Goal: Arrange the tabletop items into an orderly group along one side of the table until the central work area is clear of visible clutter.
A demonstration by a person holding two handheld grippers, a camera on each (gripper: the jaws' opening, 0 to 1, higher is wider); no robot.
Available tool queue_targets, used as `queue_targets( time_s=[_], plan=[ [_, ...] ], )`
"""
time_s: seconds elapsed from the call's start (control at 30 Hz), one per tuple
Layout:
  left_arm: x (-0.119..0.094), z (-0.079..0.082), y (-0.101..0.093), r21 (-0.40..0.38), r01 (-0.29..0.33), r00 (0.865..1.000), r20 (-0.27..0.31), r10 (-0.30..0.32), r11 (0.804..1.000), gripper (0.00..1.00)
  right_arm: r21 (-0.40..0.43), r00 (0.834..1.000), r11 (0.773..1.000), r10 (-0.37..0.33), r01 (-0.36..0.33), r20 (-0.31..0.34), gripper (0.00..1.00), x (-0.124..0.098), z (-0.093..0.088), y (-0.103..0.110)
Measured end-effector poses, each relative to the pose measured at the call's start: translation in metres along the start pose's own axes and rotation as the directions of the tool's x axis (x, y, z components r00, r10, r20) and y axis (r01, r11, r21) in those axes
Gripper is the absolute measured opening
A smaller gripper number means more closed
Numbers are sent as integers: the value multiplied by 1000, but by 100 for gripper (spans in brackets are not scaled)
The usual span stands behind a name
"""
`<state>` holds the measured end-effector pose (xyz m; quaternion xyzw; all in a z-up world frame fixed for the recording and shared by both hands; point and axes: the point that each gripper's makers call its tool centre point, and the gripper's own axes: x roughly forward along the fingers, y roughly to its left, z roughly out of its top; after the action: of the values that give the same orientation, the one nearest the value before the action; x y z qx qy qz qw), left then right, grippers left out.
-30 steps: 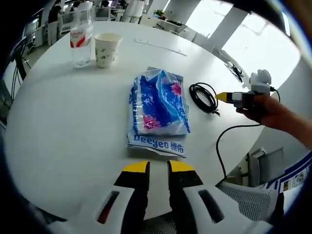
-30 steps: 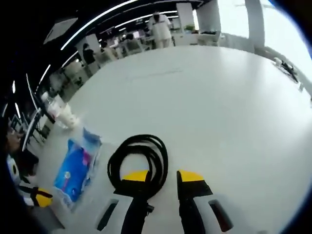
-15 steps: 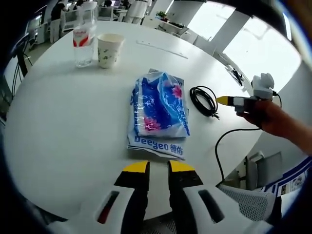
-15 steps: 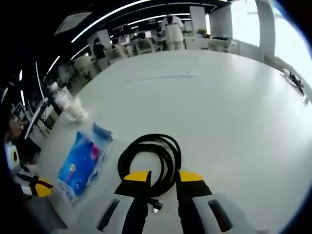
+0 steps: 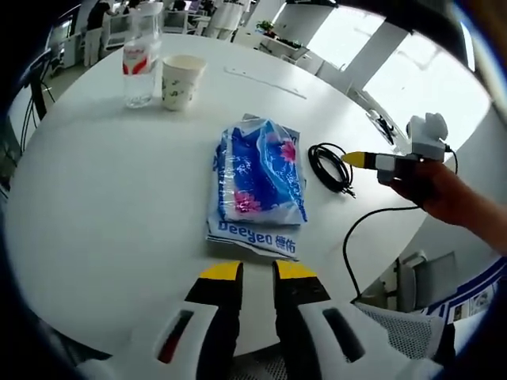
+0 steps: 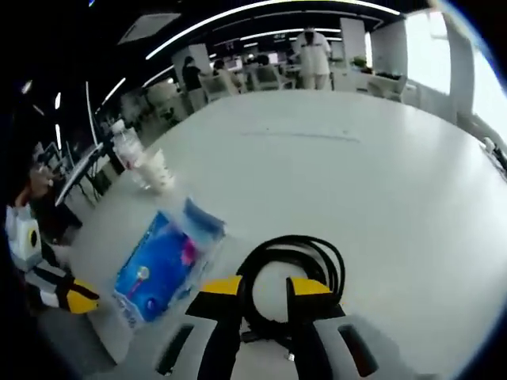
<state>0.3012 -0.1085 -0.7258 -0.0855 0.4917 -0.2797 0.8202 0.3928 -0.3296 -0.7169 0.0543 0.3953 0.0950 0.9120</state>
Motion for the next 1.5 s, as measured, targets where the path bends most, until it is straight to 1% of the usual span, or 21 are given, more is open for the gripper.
queue_targets(
  time_s=[0.2, 0.4, 0.5, 0.67, 0.83, 1.0, 1.13, 1.2, 1.33, 1.5],
  plan=[
    [-1, 1, 1, -17, 6, 1000, 5, -6, 1000, 12, -48, 997, 996, 75, -76, -22, 20, 7, 4, 23],
    [-5, 6, 1, -18, 3, 1000, 22, -3, 1000, 12, -106, 993, 988, 111, -114, -28, 20, 10, 14, 39],
    [-4, 4, 2, -31, 6, 1000, 24, -5, 1000, 12, -132, 991, 983, 125, -129, -35, 20, 10, 17, 46],
    [-4, 0, 1, -50, 12, 1000, 19, -11, 999, 12, -162, 988, 975, 147, -153, -46, 20, 13, 17, 54],
    [-3, 0, -1, -56, 17, 1000, 18, -16, 998, 12, -200, 981, 961, 175, -188, -84, 21, 19, 13, 65],
    [-3, 0, -3, -59, 23, 1000, 17, -22, 998, 13, -235, 972, 945, 203, -227, -122, 21, 32, 13, 78],
    [-3, -2, -2, -72, 25, 1000, 16, -24, 997, 13, -223, 968, 946, 207, -236, -143, 21, 45, 15, 83],
    [-3, -3, -3, -75, 28, 1000, 14, -27, 997, 13, -241, 968, 942, 201, -233, -151, 21, 49, 16, 85],
    [-4, -5, -3, -82, 29, 1000, 14, -28, 996, 13, -245, 970, 943, 195, -225, -144, 18, 55, 22, 86],
    [-5, -4, 0, -100, 23, 1000, 21, -21, 995, 13, -256, 969, 939, 195, -228, -151, 17, 63, 23, 87]
  ],
)
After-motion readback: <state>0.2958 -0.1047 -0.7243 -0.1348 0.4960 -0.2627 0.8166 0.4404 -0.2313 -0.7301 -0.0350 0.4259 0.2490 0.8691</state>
